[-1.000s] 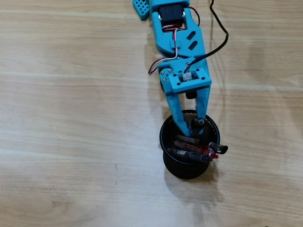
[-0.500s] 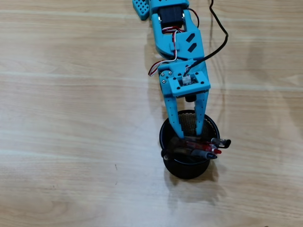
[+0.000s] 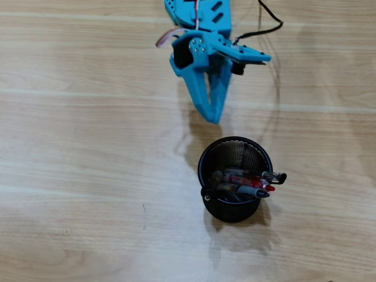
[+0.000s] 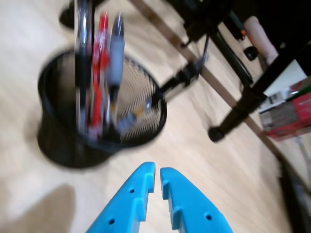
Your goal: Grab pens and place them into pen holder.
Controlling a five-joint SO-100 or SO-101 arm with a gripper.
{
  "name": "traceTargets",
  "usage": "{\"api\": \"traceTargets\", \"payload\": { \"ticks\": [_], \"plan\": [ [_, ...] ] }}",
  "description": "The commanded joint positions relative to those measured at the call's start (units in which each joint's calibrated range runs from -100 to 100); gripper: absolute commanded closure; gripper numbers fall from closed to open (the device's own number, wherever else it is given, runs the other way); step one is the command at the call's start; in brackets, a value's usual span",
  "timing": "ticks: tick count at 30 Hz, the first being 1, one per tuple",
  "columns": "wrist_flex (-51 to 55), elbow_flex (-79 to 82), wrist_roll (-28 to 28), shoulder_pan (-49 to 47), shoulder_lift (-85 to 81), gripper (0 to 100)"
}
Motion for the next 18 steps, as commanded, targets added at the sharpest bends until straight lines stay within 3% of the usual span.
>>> {"api": "traceTargets", "payload": {
  "ticks": [1, 8, 14, 18],
  "plan": [
    [-0.61, 13.49, 8.10, 2.22, -13.11, 97],
    [-0.61, 34.39, 15.85, 3.78, -29.93, 97],
    [-0.42, 48.96, 18.10, 3.69, -44.19, 97],
    [16.52, 48.24, 20.36, 3.78, -53.28, 97]
  ]
}}
